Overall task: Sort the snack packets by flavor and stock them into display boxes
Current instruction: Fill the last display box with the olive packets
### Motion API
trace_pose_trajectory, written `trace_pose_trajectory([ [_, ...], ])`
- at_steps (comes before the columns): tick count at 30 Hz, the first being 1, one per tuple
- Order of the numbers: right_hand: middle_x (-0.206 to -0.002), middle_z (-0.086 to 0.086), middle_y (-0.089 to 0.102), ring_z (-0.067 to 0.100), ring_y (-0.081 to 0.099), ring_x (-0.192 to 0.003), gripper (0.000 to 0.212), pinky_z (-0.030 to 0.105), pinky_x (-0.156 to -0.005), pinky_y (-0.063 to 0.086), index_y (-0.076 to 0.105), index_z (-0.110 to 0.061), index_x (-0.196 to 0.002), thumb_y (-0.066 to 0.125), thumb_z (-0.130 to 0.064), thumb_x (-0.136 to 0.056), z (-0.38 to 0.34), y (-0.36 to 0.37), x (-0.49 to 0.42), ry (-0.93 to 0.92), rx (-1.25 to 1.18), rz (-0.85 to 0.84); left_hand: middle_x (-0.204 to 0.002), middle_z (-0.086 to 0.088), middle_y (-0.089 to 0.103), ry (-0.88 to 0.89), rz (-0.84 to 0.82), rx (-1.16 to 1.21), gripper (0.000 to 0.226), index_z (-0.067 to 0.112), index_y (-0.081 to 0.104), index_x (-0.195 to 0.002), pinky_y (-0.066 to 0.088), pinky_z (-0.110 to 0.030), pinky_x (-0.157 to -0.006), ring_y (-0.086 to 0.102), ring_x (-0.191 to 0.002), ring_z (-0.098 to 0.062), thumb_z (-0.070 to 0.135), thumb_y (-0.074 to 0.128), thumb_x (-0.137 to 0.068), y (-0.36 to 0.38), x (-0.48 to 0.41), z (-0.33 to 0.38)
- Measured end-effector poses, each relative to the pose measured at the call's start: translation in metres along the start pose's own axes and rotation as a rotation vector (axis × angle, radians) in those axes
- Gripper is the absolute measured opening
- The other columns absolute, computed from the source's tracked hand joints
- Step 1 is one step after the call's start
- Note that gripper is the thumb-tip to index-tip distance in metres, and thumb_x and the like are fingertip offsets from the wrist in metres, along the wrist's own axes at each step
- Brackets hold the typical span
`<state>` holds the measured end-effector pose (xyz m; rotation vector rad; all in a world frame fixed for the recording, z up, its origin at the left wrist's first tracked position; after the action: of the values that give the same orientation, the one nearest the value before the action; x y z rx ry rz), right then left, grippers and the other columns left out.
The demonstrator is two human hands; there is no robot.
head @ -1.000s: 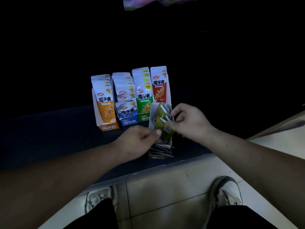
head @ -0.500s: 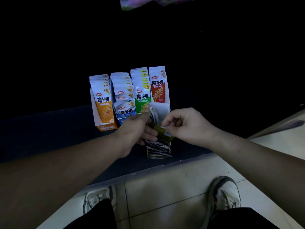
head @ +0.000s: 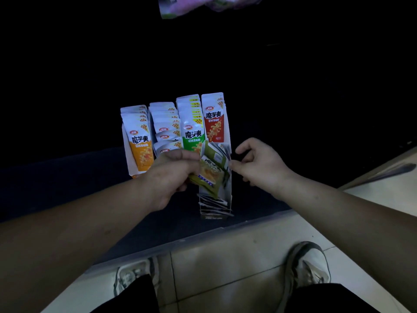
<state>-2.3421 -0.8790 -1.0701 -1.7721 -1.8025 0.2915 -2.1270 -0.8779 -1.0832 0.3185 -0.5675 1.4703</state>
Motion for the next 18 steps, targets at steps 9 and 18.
trace_pose_trajectory([
  [9, -0.073, 0.009, 0.072, 0.021, 0.065, -0.056, 0.045, 0.028, -0.045, 0.046, 0.069, -0.009, -0.096, 0.079, -0.052, -0.085, 0.003, 0.003, 0.003, 0.204, -0.131, -0.093, -0.102, -0.006, 0.080, 0.013, -0.057, -0.064, 0.033, 0.022, 0.078, -0.106, 0.056, -0.042, -0.086, 0.073, -0.092, -0.027, 0.000, 0.059, -0.090, -0.027, 0.008, -0.012],
  [18, -0.084, 0.017, 0.076, 0.025, 0.068, -0.063, 0.058, 0.030, -0.047, 0.046, 0.069, -0.006, -0.099, 0.085, -0.057, -0.073, -0.015, 0.004, 0.017, 0.226, -0.393, -0.142, -0.100, -0.010, 0.079, 0.129, -0.100, 0.009, 0.037, 0.011, 0.076, -0.108, 0.057, -0.028, -0.071, 0.072, -0.084, -0.022, -0.009, 0.049, -0.093, -0.018, 0.014, 0.005],
])
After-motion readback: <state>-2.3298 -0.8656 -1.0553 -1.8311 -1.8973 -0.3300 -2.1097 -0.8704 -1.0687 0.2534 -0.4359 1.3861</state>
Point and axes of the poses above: each hand's wrist, its own x-axis away from the middle knuckle, its own y-axis out of the palm, z = x × y, the point moved 5 cm from there along -x, towards the middle knuckle
